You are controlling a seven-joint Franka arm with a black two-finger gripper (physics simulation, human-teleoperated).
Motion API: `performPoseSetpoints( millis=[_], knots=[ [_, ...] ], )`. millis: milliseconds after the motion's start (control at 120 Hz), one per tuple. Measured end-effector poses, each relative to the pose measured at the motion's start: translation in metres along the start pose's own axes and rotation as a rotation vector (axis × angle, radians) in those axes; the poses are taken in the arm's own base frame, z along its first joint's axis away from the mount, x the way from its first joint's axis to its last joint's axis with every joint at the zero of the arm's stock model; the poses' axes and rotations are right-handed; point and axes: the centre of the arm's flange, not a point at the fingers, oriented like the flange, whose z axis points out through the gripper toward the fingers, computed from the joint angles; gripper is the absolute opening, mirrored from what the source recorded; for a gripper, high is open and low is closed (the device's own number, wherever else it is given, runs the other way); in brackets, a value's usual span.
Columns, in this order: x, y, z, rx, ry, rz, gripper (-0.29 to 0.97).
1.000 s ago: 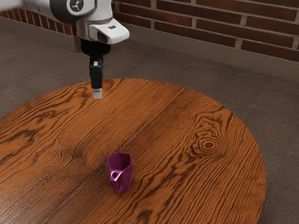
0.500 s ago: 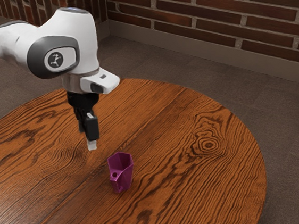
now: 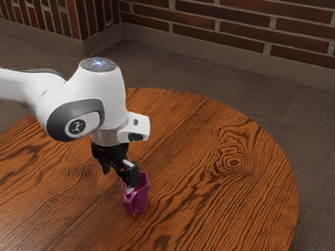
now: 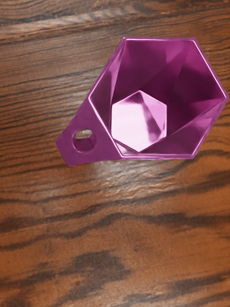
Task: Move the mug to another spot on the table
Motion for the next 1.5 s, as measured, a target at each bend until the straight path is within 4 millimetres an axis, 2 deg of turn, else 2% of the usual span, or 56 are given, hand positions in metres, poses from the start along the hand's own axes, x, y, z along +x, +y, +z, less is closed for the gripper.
performPoseSetpoints(
  millis=[92,317,600,742,1067,1317,1500],
  knots=[
    [0.003,-0.003,0.018,-0.008,0.041,-0.117,0.68],
    [0.012,-0.009,0.041,-0.075,0.065,-0.396,0.68],
    [0.018,0.0,0.092,0.011,0.09,-0.489,0.67],
    [0.009,0.001,0.114,0.009,0.09,-0.554,0.65],
    [0.011,0.004,0.131,0.056,0.143,-0.554,0.51],
    [0.014,0.001,0.14,0.044,0.149,-0.644,0.46],
    [0.014,0.002,0.142,0.039,0.15,-0.697,0.25]
  ],
)
